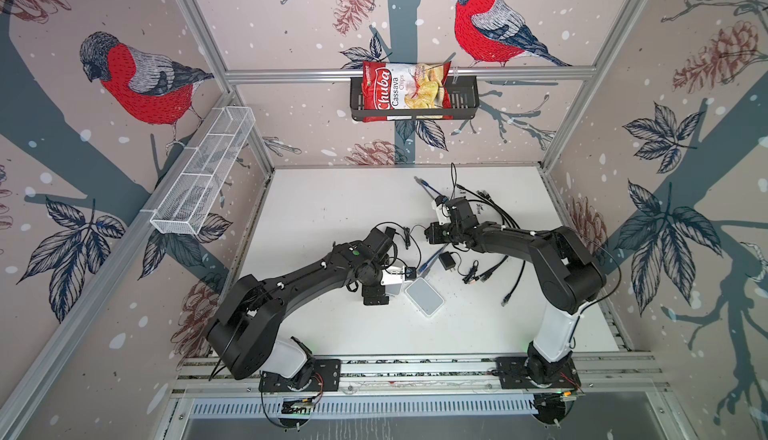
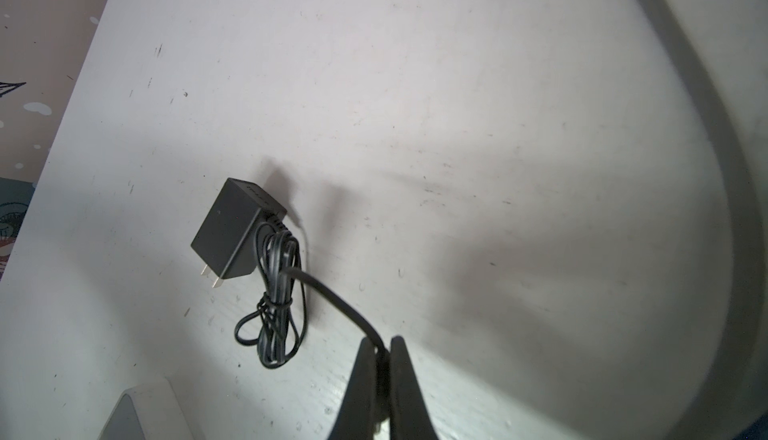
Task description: Insert the plug into the switch port
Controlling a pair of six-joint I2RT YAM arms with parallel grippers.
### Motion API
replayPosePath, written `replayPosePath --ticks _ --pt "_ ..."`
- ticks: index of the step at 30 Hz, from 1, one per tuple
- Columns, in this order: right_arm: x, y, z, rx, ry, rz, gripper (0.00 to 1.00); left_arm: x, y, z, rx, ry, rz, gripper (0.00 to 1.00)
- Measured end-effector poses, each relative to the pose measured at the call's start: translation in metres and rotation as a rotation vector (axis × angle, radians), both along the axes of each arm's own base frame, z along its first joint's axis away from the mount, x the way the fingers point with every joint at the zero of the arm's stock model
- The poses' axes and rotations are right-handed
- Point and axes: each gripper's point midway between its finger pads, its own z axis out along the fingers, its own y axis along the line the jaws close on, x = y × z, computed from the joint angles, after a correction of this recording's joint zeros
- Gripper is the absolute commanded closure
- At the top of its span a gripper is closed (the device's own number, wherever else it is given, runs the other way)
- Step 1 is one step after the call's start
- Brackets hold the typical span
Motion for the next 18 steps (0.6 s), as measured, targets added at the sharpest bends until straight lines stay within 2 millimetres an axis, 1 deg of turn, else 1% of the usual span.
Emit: replayPosePath --ticks 8,18 --pt "0.001 0.000 0.001 0.006 -0.001 0.002 0.93 0.009 0.005 -0.018 0.081 0.002 -0.003 0.09" --pt "0.000 0.001 -0.003 0.012 0.011 0.011 0.93 0.028 0.009 -0.019 0.121 -0.032 -0.007 0.10"
